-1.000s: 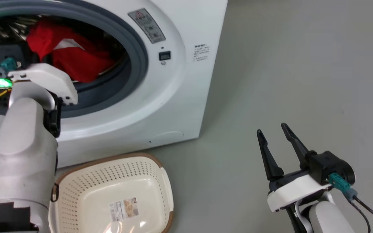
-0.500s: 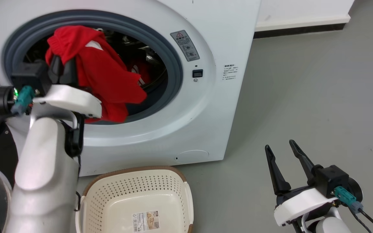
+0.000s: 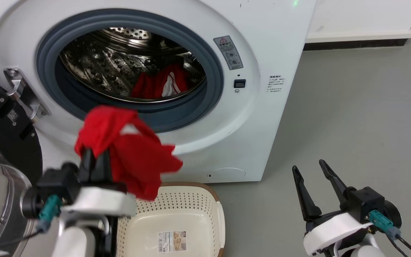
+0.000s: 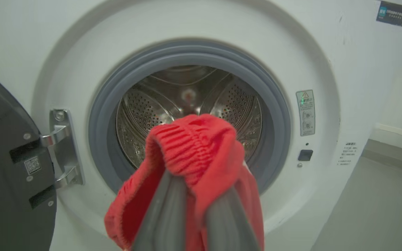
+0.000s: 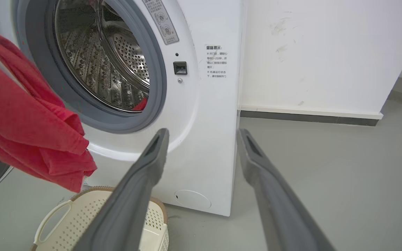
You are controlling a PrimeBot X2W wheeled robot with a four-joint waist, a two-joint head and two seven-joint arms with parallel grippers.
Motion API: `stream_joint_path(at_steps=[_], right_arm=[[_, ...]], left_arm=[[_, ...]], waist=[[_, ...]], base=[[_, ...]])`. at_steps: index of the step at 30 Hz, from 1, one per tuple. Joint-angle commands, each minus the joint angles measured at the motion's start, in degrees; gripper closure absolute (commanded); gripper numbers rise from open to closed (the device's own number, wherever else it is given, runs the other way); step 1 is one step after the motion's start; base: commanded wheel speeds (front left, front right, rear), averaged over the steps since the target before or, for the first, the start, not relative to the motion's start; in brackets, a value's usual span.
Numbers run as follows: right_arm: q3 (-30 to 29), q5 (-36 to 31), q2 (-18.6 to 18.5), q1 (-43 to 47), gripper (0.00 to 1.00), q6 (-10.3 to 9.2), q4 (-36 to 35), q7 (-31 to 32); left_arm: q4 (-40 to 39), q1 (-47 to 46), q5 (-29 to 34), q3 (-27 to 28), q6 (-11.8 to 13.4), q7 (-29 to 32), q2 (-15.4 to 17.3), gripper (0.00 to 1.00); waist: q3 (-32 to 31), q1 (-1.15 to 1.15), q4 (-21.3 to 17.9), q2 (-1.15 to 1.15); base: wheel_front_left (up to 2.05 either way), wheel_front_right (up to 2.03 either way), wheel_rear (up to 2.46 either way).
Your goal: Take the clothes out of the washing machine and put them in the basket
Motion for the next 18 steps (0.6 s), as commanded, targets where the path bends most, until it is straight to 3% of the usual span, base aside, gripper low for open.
stream_joint_path(at_steps=[1,9,18], right_arm=[[0.0,-0.1,0.0,0.5,0.0,-0.04,-0.4,0.1],[0.1,-0.9,0.0,-1.0,0.0,-0.03,-1.7,0.6],[1.5,-2.1,0.0,-5.5,0.0,-0.03,-3.5,0.7]], left_arm=[[-0.3,1.4,-0.2,0.0,0.5,0.1,-0.4,1.0],[8.5,10.9,-3.6,-2.0,1.0,-1.5,-3.2,1.0],[29.3,2.3,-6.0,-3.9,-0.9,-5.1,-4.6,1.0]], waist=[[0.4,0.01,0.4,0.0],[4.3,0.01,2.5,0.0],[14.8,0.01,2.5,0.0]], base=[[0.0,0.0,0.0],[0.0,0.0,0.0],[0.0,0.0,0.0]])
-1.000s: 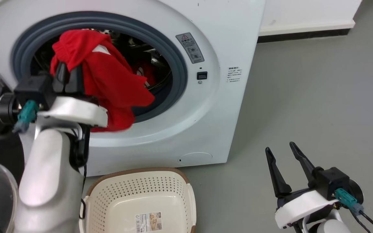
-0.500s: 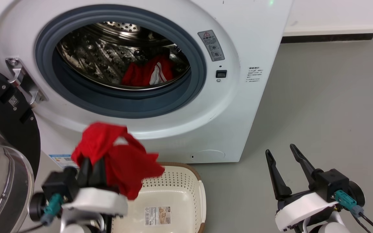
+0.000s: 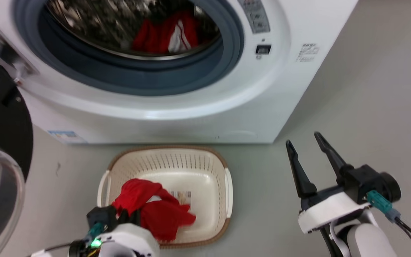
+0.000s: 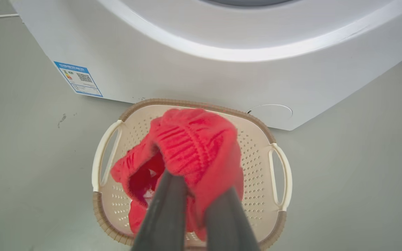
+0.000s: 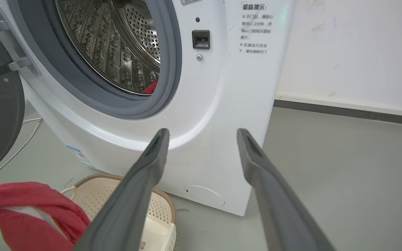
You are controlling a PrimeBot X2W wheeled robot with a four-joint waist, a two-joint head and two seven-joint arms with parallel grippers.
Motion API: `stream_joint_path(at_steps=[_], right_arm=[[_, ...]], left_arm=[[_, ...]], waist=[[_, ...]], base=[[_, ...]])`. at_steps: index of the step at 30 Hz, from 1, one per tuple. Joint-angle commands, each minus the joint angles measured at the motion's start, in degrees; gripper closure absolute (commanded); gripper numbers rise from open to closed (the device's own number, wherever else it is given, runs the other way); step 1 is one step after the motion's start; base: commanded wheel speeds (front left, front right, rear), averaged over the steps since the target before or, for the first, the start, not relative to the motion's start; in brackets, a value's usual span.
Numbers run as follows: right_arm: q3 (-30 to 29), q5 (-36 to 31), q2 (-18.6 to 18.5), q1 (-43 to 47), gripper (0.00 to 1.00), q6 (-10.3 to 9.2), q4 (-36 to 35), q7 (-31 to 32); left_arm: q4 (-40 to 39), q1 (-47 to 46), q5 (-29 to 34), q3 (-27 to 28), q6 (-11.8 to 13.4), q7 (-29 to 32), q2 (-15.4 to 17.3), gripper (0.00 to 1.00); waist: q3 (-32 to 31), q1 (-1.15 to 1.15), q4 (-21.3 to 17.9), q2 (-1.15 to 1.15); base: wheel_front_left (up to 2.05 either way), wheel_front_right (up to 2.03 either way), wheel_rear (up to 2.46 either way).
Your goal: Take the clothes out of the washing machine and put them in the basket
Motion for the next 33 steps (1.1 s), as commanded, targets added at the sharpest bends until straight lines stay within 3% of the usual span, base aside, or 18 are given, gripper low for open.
stream_joint_path(at_steps=[1,14,27,29,30,33], right_arm=[[0.1,-0.4,0.0,-1.3,0.0,-0.04,-0.4,-0.3],[2.9,-1.1,0.0,-9.7,0.0,-0.04,0.0,-1.8],[4.3,0.3,0.0,-13.7,0.0,-0.04,2.7,-4.2],[4.2,0.5,0.0,-14.0,0.0,-0.04,3.4,-4.5],[4.2,0.5,0.0,-14.1,0.0,-0.04,3.7,-4.7],[3.9,0.2,0.0,-14.0,0.0,-0.04,4.9,-4.9]], left_arm=[[1.4,-2.0,0.0,-0.1,-0.4,-0.4,0.0,1.0],[28.8,-25.5,-3.7,0.7,-2.5,-1.1,-0.6,1.0],[43.2,-35.7,-5.0,2.0,-2.9,-1.1,1.0,1.0],[44.0,-36.1,-5.4,2.1,-3.1,-1.1,1.4,0.5],[44.3,-36.2,-5.5,2.2,-3.1,-1.1,1.4,0.0],[44.8,-35.6,-6.0,2.5,-2.9,-1.1,1.4,0.0]], waist=[[4.7,-0.01,-0.3,0.0],[22.6,-0.01,-3.2,0.0],[30.1,-0.01,-5.7,0.0],[29.8,-0.01,-5.6,0.0],[29.4,-0.01,-5.6,0.0],[27.0,-0.01,-5.1,0.0]], base=[[0.0,0.0,0.0],[0.0,0.0,0.0],[0.0,0.0,0.0],[0.0,0.0,0.0],[0.0,0.0,0.0],[0.0,0.0,0.0]])
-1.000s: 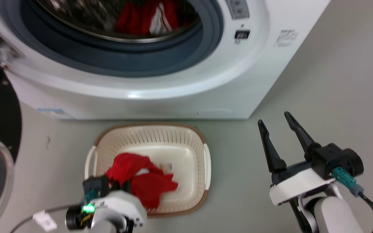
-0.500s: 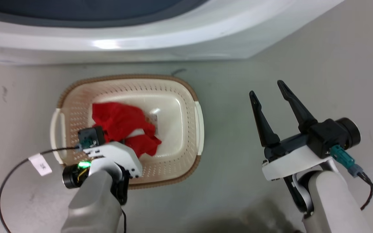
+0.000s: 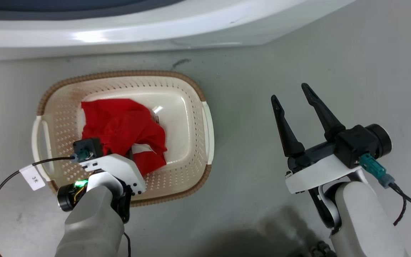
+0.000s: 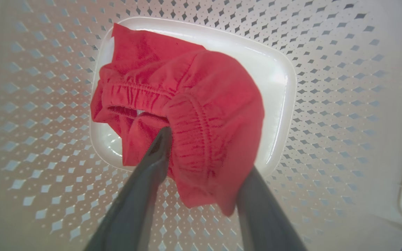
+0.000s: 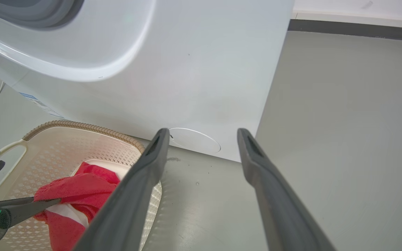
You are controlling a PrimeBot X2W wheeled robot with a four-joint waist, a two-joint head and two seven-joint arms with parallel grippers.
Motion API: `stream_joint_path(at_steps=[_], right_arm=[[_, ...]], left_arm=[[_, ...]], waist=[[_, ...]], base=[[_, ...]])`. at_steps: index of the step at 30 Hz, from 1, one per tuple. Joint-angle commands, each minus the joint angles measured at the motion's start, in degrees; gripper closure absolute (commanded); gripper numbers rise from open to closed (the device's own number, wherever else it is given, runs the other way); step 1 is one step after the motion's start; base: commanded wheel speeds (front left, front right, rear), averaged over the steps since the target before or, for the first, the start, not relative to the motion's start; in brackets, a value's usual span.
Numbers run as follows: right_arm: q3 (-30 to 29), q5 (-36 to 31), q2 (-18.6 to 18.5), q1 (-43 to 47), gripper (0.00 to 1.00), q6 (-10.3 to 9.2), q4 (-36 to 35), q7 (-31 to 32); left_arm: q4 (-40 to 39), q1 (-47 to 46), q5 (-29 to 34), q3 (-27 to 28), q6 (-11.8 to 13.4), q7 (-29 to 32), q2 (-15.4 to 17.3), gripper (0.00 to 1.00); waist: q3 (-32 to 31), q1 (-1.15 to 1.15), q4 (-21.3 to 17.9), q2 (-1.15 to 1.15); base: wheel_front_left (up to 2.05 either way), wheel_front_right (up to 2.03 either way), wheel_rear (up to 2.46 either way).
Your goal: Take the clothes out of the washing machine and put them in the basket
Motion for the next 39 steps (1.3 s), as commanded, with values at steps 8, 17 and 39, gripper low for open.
stream_joint_path(at_steps=[8,17,39], right_arm=[[-1.4,-0.6,0.0,3.2,0.0,-0.04,2.5,-0.7],[-3.4,-1.7,0.0,8.0,0.0,-0.04,2.6,0.5],[-8.9,-4.6,0.1,14.9,0.0,-0.04,-4.4,5.7]], left_arm=[[-5.9,7.0,-0.3,2.1,-0.6,-0.1,-0.2,0.0],[-20.8,19.1,4.1,5.5,0.6,-0.1,-1.2,0.0],[-50.8,26.6,12.9,2.8,2.2,-0.1,-1.9,0.0]], waist=[[-13.6,-0.01,2.0,0.0],[-25.6,-0.01,3.5,0.0],[-35.9,-0.01,4.2,0.0]], base=[[0.0,0.0,0.0],[0.0,0.0,0.0],[0.0,0.0,0.0]])
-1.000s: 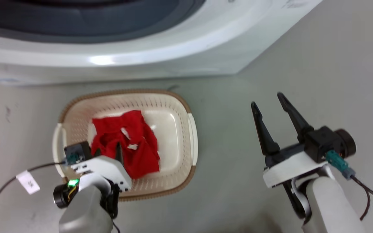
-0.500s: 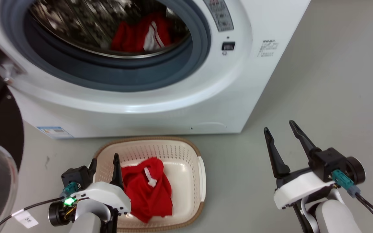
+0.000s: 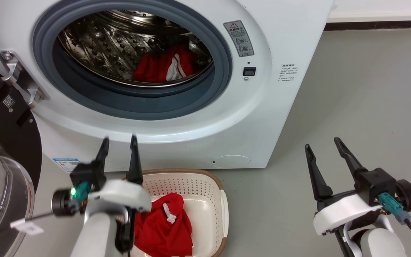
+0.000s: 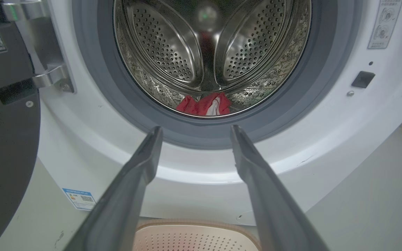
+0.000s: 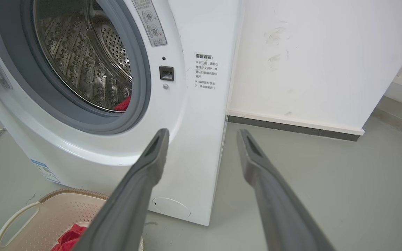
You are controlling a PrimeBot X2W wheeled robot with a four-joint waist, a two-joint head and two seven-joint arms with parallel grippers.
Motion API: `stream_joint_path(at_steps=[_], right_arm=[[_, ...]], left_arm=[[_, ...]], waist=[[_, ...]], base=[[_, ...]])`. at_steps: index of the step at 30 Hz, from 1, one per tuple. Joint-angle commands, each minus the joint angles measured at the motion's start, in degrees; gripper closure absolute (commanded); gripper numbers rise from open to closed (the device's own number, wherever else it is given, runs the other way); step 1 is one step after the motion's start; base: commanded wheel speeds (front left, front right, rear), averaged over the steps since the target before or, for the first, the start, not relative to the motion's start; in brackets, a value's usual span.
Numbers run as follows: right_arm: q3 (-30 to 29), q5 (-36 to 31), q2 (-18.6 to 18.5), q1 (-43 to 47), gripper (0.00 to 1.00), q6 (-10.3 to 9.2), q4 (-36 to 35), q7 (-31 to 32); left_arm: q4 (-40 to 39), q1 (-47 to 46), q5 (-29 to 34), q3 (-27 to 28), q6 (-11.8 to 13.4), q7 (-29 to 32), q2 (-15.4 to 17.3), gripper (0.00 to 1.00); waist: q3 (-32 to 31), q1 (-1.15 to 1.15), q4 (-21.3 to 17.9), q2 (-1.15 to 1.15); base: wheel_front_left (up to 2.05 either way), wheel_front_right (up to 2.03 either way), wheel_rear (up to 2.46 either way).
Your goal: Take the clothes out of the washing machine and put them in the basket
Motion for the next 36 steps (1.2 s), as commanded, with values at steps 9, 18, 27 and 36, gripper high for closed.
stream_joint_path(at_steps=[9,18,27,36], right_arm=[[0.6,0.0,0.0,0.1,0.0,-0.03,-3.7,1.0],[2.7,2.3,0.1,-2.2,0.0,-0.03,-4.7,-0.2],[7.3,5.6,0.1,-7.8,0.0,-0.04,-3.2,-3.6],[11.1,10.2,0.1,-12.1,0.0,-0.04,0.1,-6.4]], left_arm=[[4.6,-12.0,2.4,0.9,-2.1,-0.1,1.1,0.0],[17.5,-28.4,3.5,1.8,-3.4,0.3,6.1,0.0],[29.5,-46.1,5.4,0.9,-4.0,5.3,13.2,0.0],[38.7,-61.0,6.9,-1.3,-6.3,16.5,19.7,0.0]], waist=[[3.2,0.01,-2.0,0.0],[12.1,0.01,-7.4,0.0],[24.0,0.01,-13.8,0.0],[32.5,0.01,-19.0,0.0]], base=[[0.0,0.0,0.0],[0.0,0.0,0.0],[0.0,0.0,0.0],[0.0,0.0,0.0]])
